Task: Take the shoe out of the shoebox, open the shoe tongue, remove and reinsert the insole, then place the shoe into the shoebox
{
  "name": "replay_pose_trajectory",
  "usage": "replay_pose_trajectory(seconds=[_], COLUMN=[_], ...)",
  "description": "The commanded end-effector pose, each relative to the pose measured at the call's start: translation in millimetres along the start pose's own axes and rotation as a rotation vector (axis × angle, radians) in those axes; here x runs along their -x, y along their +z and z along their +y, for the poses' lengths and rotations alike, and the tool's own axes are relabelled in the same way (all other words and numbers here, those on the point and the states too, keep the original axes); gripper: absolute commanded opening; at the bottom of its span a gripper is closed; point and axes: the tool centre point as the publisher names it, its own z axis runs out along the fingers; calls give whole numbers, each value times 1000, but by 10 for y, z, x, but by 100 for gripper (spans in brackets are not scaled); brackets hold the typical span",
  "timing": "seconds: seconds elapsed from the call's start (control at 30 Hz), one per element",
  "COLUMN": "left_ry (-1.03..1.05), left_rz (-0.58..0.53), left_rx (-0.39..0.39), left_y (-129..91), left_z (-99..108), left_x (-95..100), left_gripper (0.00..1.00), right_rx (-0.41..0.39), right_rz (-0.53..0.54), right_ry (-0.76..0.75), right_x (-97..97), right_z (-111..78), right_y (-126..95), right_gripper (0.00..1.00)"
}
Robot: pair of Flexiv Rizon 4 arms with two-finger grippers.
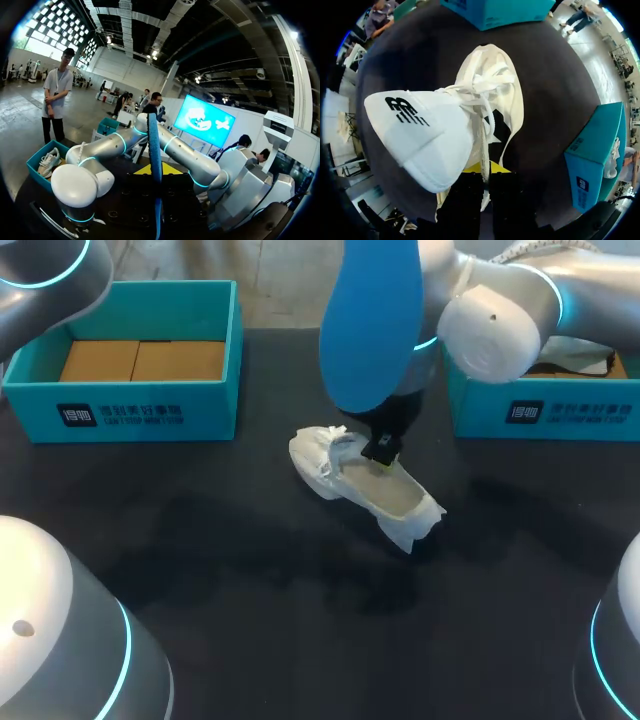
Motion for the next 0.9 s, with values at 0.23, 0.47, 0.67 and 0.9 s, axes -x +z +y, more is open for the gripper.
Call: replay_pose_trajectory(seconds=[0.23, 0.47, 0.67, 0.9], left_ry=[0, 0, 0, 0], left_rz=[0, 0, 0, 0], left_rx=[2, 2, 2, 2], left_y=[2, 2, 2, 2], left_z=[-5, -5, -5, -5], left_x=[6, 6, 6, 6], left_gripper=[0, 0, 0, 0], right_rx=[24, 20, 20, -19], right_rz=[10, -19, -19, 68], right_ry=[154, 102, 102, 296], right_x=[-23, -61, -61, -43], right_z=[-35, -35, -35, -81], right_y=[-89, -139, -139, -33], right_gripper=[0, 0, 0, 0])
